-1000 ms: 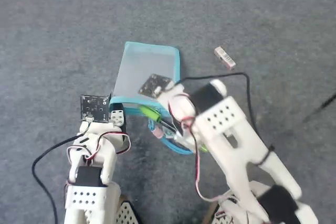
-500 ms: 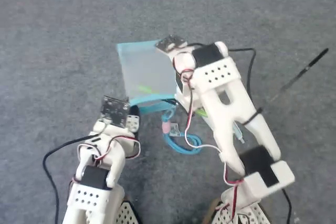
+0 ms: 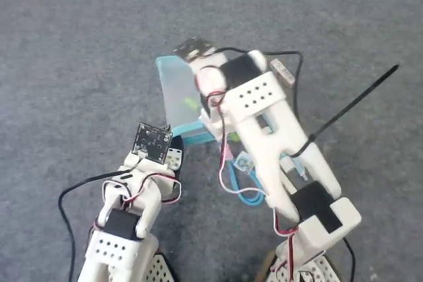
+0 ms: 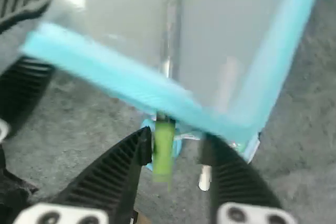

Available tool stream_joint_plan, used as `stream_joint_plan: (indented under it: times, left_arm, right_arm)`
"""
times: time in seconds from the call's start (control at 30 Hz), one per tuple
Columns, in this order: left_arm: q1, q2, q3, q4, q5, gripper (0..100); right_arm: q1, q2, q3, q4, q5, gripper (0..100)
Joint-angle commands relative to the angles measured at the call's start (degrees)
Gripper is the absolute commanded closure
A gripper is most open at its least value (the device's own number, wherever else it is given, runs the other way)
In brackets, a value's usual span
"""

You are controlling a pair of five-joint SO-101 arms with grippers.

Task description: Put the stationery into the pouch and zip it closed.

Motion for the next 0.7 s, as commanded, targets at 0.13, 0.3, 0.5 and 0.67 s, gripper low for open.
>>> stream_joint_plan:
  times: [0.13, 0.3, 0.5, 0.67]
  left_arm:
    - [-7.38, -0.44, -2.68, -3.25, -0.18, 99]
    - [-9.41, -0.44, -2.68, -3.25, -0.18, 99]
    - [-10.02, -0.44, -2.68, -3.25, -0.18, 99]
    - [-10.02, -0.44, -2.42, -3.08, -0.18, 99]
  right_arm:
    - [0.84, -15.6, -3.16, 2.24, 3.6, 75.7]
    - [8.92, -23.34, 8.88, 2.24, 9.05, 75.7]
    - [18.07, -25.54, 32.79, -4.88, 16.7, 75.7]
    - [23.34, -26.24, 44.22, -15.96, 20.31, 75.7]
